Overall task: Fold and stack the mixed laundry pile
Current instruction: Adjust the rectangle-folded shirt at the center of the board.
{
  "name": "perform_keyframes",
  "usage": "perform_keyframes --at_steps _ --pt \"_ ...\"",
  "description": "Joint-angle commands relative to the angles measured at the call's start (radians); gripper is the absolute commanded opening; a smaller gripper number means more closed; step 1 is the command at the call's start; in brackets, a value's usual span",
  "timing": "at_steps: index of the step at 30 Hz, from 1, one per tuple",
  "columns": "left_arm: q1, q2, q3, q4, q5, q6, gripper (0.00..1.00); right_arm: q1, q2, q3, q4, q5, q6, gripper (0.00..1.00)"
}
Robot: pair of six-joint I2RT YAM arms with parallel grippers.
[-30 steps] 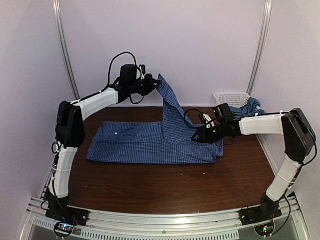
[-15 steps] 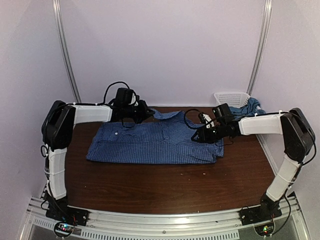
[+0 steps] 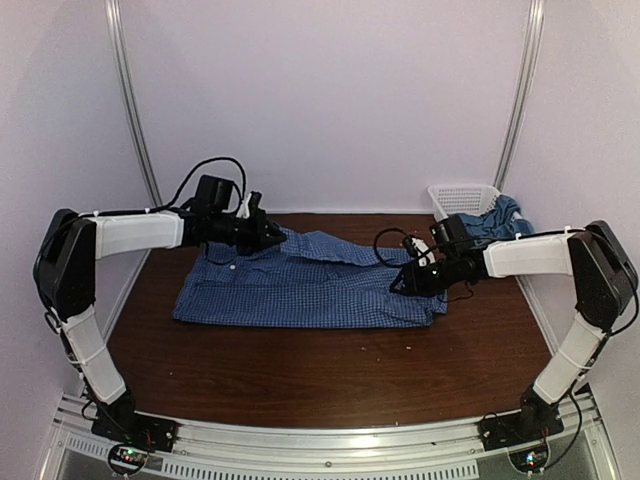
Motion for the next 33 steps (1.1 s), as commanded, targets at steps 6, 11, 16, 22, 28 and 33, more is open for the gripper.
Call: perform_keyframes --at_steps 6,11,16,22,28,33 --pt "0.099 -0.066 -0.151 -0.203 0.053 0.198 0.0 -0.014 -0.031 -0.004 -0.029 0.035 -0.022 0.39" --pt "0.127 -0.077 -0.18 -0.261 0.019 0.243 0.0 -0.014 -0.026 -0.001 -0.029 0.035 -0.021 0.39" --pt "0.18 -0.078 -0.194 -0.305 -0.012 0.299 0.0 -0.015 -0.029 0.003 -0.039 0.039 -0.023 0.39" --pt "0.197 -0.048 -0.168 -0.352 -0.087 0.361 0.0 -0.015 -0.019 0.006 -0.038 0.033 -0.019 0.39" --pt "0.198 0.015 -0.118 -0.362 -0.147 0.39 0.0 -0.014 -0.005 0.018 -0.03 0.019 -0.005 0.39" --pt "0.198 0.027 -0.095 -0.413 -0.265 0.418 0.11 -0.007 0.003 0.037 -0.037 0.011 -0.001 0.39"
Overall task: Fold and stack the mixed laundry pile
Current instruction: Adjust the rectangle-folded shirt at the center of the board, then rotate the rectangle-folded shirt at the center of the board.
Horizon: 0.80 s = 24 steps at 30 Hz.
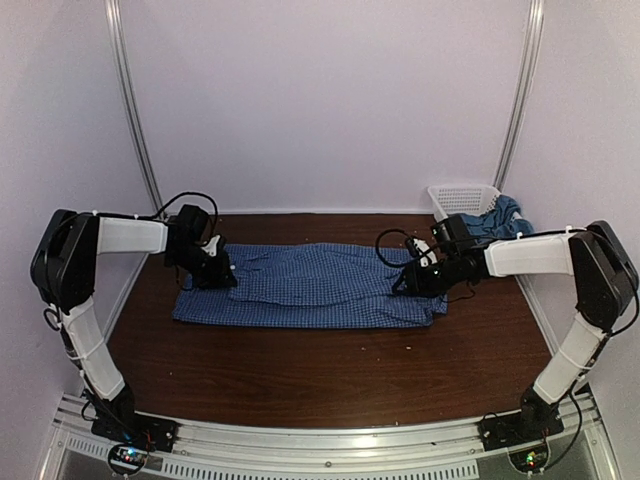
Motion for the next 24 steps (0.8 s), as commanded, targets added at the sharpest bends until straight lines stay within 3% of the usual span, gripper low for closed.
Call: perform_keyframes --at_steps 1,6,8,15,20,24 --pt "0.003 -0.004 0.038 -0.048 -0.149 0.049 0.17 0.006 0.016 0.045 -0.009 0.002 0.002 0.39" --pt "0.003 -0.127 0.018 -0.053 -0.383 0.087 0.53 0.043 0.037 0.089 -0.036 0.035 0.004 0.39" --pt "0.003 -0.147 0.039 -0.053 -0.439 0.125 0.62 0.06 0.047 0.099 -0.042 0.05 0.014 0.39" --pt "-0.013 -0.006 0.195 -0.045 -0.282 0.224 0.6 0.151 0.117 0.195 -0.084 0.107 0.047 0.39" --pt "-0.04 0.157 0.316 -0.106 -0.31 0.239 0.54 0.192 0.197 0.266 -0.115 0.141 0.065 0.4" --pt "-0.04 0.215 0.319 -0.141 -0.363 0.203 0.47 0.195 0.248 0.292 -0.145 0.171 0.058 0.4"
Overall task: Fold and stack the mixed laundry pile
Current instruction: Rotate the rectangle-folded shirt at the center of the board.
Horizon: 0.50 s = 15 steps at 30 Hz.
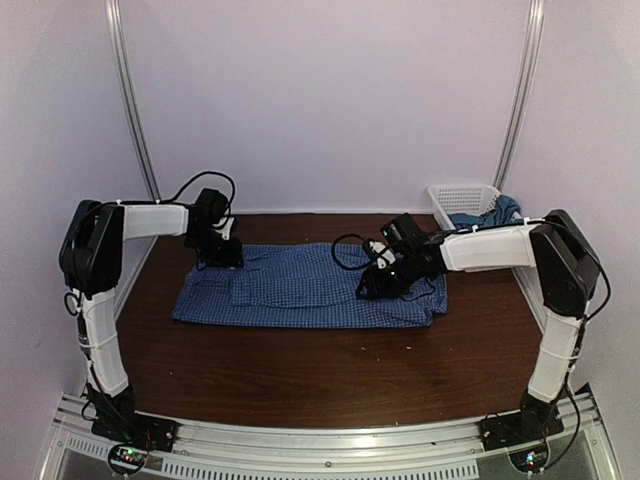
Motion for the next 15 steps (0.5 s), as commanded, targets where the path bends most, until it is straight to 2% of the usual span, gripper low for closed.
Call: perform_keyframes --at_steps 1,4,9,15 --pt "-0.004 0.04 -0.004 -0.065 -0.056 -0.017 0.46 -0.004 0.056 0.036 -0.062 0.074 0.002 0.4" --pt "-0.004 0.028 -0.077 -0.066 -0.071 -0.053 0.41 -0.005 0.082 0.045 -0.087 0.108 -0.02 0.4" --pt "-0.009 -0.062 -0.307 -0.006 -0.057 -0.11 0.32 -0.024 0.144 0.077 -0.128 0.156 -0.064 0.4" --pt "-0.056 -0.228 -0.607 0.055 -0.031 -0.166 0.29 -0.077 0.241 0.203 -0.183 0.193 -0.148 0.4"
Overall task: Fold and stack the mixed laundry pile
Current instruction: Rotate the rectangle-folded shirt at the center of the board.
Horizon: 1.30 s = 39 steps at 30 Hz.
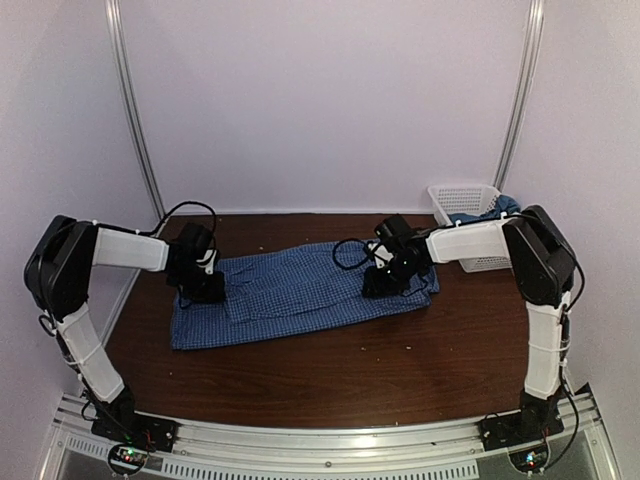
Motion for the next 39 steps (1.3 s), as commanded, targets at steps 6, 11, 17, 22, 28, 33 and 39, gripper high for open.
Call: perform_keyframes --at_steps 6,11,17,22,28,33,39 --pt "-0.057 -0.243 -0.264 -0.047 0.061 -0.068 0.42 -0.055 0.105 0.194 -0.146 0.08 -0.127 0.4" --pt "-0.014 -0.367 -0.208 -0.103 0.077 -0.082 0.56 -0.092 0.044 0.102 -0.137 0.092 -0.14 0.4" --pt "0.014 -0.409 -0.21 -0.203 0.071 -0.069 0.58 -0.12 -0.041 0.013 -0.104 0.052 -0.168 0.4" --pt "0.02 -0.403 -0.245 -0.245 0.067 -0.048 0.52 -0.122 -0.079 0.003 -0.105 0.045 -0.177 0.41" --pt "0.016 -0.426 -0.196 -0.182 0.145 -0.011 0.47 -0.115 -0.13 -0.034 -0.11 0.04 -0.137 0.41" --pt "-0.001 -0.31 -0.049 -0.153 0.13 0.045 0.47 -0.111 -0.151 -0.083 -0.082 0.049 -0.11 0.41" --pt "-0.011 -0.168 0.042 -0.135 0.175 0.067 0.46 -0.116 -0.175 -0.071 -0.115 0.092 -0.113 0.42"
